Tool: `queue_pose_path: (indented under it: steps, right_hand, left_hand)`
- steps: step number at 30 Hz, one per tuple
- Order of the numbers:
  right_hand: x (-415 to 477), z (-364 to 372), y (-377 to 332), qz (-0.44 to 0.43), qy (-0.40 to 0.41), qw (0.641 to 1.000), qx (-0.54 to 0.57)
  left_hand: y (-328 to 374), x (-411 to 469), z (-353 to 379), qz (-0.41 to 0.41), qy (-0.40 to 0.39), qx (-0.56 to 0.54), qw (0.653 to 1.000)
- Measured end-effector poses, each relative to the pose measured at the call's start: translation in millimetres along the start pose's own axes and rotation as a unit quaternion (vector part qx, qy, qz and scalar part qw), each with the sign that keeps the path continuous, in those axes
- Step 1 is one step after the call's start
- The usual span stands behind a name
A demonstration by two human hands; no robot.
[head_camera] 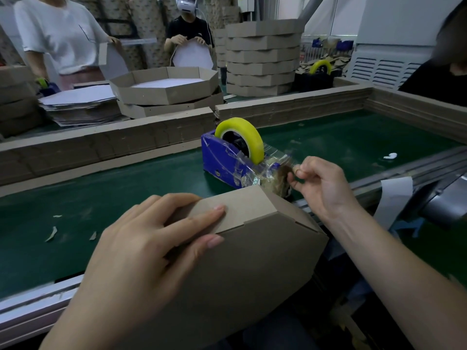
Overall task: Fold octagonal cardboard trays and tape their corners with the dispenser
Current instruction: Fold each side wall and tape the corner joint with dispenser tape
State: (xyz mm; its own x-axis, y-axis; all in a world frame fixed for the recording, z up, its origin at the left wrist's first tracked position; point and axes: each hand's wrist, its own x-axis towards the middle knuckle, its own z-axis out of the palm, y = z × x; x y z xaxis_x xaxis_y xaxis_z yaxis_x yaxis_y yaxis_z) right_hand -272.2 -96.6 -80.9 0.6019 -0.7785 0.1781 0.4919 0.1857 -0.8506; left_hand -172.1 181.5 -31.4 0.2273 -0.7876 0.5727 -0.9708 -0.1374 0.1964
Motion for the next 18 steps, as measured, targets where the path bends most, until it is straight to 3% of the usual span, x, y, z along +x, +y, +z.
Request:
queue_pose_path:
  steps: [5, 7, 9, 12, 15, 18]
  right_hand:
    - [0.9, -8.6, 3.6, -0.021, -0.003, 0.999, -0.049]
    - [-1.3, -13.1, 4.4, -0.045, 0.005, 0.992, -0.122]
    - [-3.2, -18.8, 4.7, -0.098, 0.018, 0.952, -0.291]
    - [-7.0, -25.1, 1.0, -0.168, 0.031, 0.844, -0.508]
    - [-16.0, -29.1, -6.5, -0.188, 0.042, 0.793, -0.578]
    - [-33.1, -15.5, -19.9, -0.235, 0.036, 0.784, -0.573]
  left_hand:
    - [1.5, 1.6, -0.9, -0.002, -0.002, 0.002, 1.000]
    - [1.9, 1.5, -1.0, -0.002, -0.004, 0.004, 1.000]
    - [2.0, 1.6, -0.8, -0.003, -0.005, 0.002, 1.000]
    - [2.4, 1.5, -0.6, -0.007, -0.004, -0.004, 1.000]
    - [2.7, 0.8, -0.4, -0.007, -0.002, -0.006, 1.000]
    - [4.8, 2.8, 0.1, -0.003, 0.003, -0.017, 1.000]
